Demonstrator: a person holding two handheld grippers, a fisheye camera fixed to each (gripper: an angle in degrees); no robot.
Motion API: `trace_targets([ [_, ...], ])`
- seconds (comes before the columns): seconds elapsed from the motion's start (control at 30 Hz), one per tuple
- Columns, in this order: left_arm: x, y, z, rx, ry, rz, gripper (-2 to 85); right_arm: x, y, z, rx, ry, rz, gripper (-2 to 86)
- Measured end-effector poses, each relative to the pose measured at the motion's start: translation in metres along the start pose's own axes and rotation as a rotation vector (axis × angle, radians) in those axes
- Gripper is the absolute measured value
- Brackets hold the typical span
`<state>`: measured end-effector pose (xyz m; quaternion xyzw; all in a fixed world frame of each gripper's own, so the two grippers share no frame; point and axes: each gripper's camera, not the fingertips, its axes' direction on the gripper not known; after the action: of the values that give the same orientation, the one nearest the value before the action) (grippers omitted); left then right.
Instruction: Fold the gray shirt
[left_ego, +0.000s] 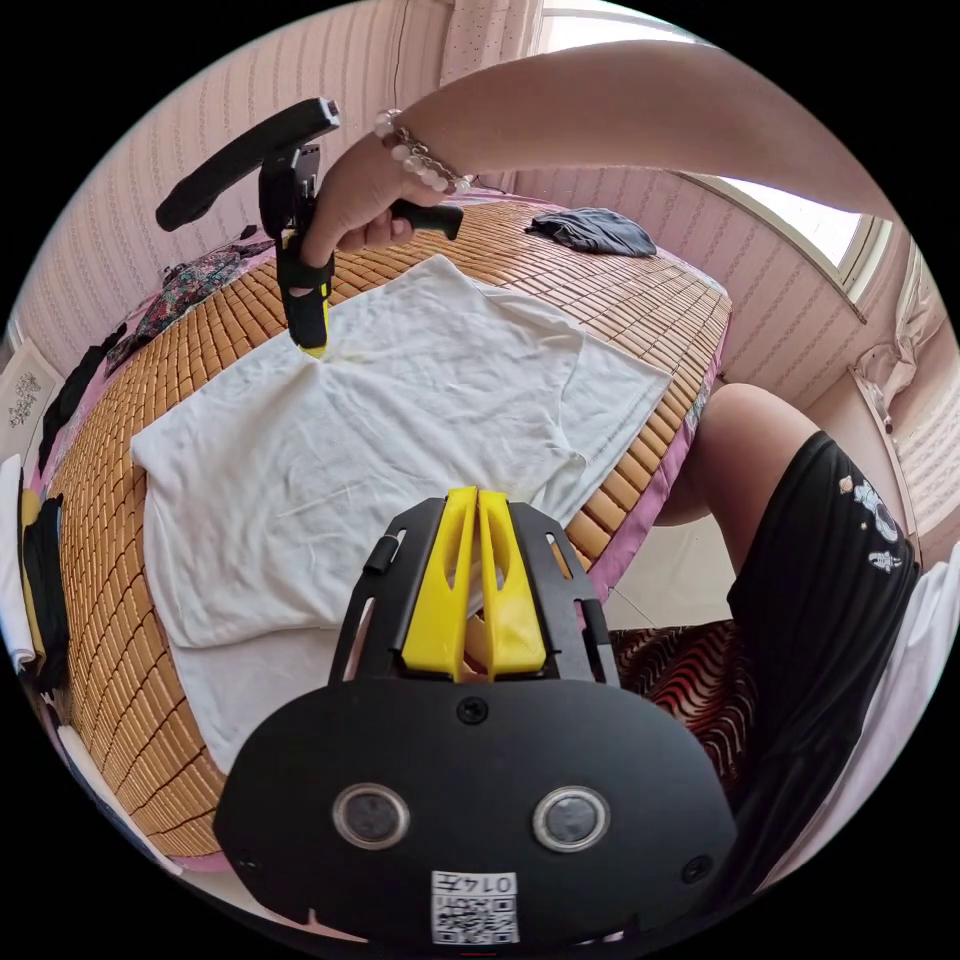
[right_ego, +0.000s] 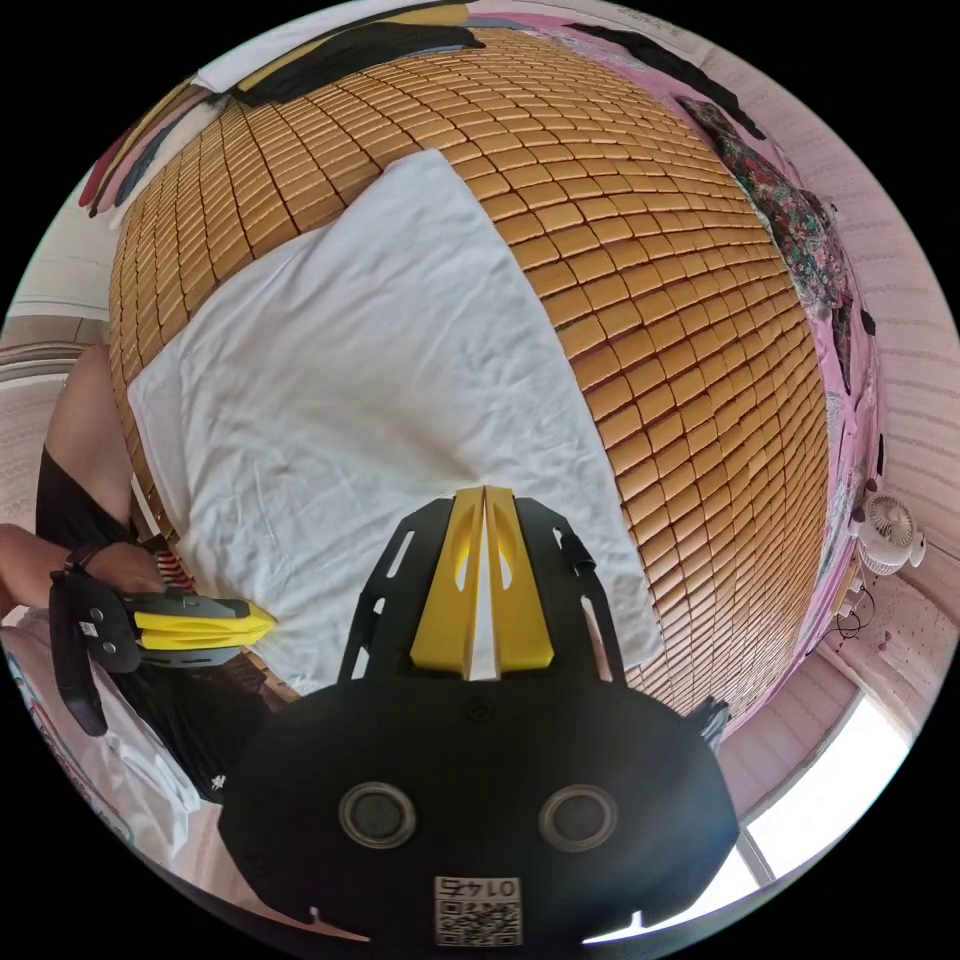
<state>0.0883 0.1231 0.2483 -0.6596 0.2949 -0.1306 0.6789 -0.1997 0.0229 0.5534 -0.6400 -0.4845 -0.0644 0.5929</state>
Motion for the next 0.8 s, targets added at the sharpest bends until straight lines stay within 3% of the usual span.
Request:
trace_targets([
  [0.1, 0.005, 0.003, 0.002, -0.001, -0.004, -0.004, -0.7, 0.015, -0.020, -0.001, -0.017, 0.069, 0.079, 0.0],
  [0.17, 0.008, 0.005, 0.003, -0.004, -0.006, -0.009, -0.7, 0.021, -0.028, 0.019, -0.091, 0.033, 0.083, 0.0],
  [0.57, 0.013, 0.015, 0.006, -0.015, 0.025, 0.011, -0.7, 0.074, -0.014, -0.008, -0.106, -0.057, 0.156, -0.3],
  [0.73, 0.016, 0.019, -0.002, -0.018, -0.007, 0.014, -0.5, 0.112, 0.083, -0.037, 0.173, -0.304, 0.323, -0.2],
  [0.8, 0.024, 0.025, -0.019, 0.055, -0.043, 0.035, -0.3, 0.116, 0.178, -0.057, 0.332, -0.386, 0.404, 0.8],
])
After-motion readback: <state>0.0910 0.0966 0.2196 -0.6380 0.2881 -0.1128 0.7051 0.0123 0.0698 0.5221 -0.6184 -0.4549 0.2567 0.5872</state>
